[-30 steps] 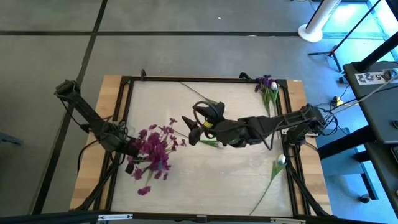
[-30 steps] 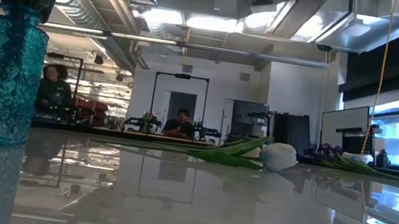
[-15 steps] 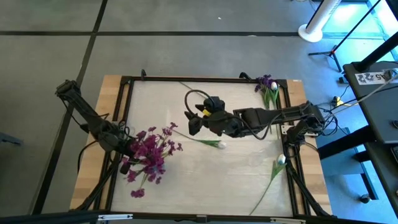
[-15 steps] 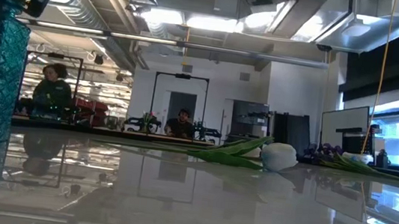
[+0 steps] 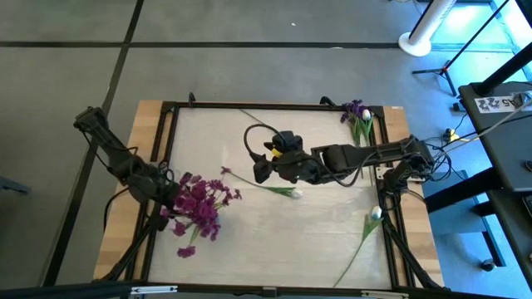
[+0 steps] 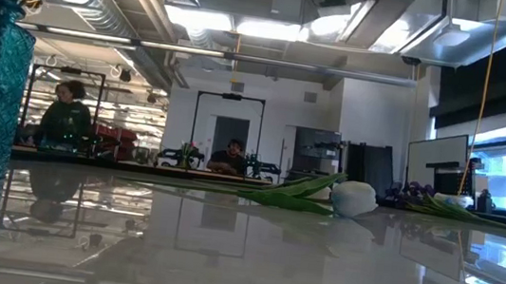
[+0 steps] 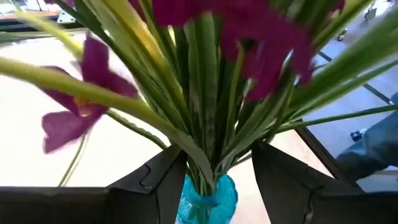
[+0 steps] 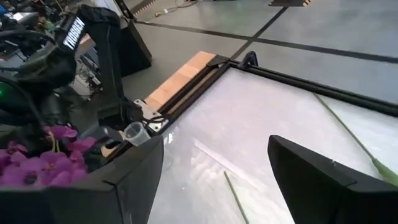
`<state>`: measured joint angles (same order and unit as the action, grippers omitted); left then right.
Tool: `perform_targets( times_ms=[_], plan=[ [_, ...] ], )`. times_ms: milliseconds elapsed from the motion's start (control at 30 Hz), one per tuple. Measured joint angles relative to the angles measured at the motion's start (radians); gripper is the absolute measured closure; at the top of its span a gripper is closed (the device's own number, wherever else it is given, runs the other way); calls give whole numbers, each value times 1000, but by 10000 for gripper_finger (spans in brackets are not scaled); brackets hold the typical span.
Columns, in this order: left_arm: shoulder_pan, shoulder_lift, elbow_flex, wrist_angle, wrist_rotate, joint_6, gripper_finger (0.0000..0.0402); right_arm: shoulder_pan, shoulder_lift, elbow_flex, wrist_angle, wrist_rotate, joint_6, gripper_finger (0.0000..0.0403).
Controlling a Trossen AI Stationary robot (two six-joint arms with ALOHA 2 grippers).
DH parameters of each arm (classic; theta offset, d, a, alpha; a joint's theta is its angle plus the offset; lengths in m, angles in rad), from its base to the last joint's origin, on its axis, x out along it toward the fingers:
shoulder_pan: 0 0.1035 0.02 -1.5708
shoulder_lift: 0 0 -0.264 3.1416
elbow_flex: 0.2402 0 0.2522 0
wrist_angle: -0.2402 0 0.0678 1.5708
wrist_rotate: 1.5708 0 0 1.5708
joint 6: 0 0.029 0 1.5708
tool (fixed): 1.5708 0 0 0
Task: Sort flowers into vase by color
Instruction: Put the light purple flowers into the blue vase, then put the dark purple flowers into the blue vase
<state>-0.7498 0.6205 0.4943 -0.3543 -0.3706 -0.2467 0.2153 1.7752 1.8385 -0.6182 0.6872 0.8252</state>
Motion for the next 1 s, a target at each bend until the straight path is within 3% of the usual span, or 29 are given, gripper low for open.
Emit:
perform_targets(
  times_ms=[300, 633, 733, 867, 1000],
  plan=[
    [0, -2, 91, -141, 36, -73, 222, 0, 0, 0, -90, -40, 79, 114],
    [0, -29, 108, -345, 52, -316, 222, -8, 0, 0, -92, -78, 143, 114],
    [0, -28, 108, -381, 54, -403, 222, -37, 0, 0, -136, -93, 227, 114],
    [0, -28, 108, -390, 89, -501, 222, -128, 0, 0, -310, -224, 356, 114],
    [0, -28, 108, -394, 130, -572, 222, -236, 5, 0, -512, -343, 375, 114]
  ],
)
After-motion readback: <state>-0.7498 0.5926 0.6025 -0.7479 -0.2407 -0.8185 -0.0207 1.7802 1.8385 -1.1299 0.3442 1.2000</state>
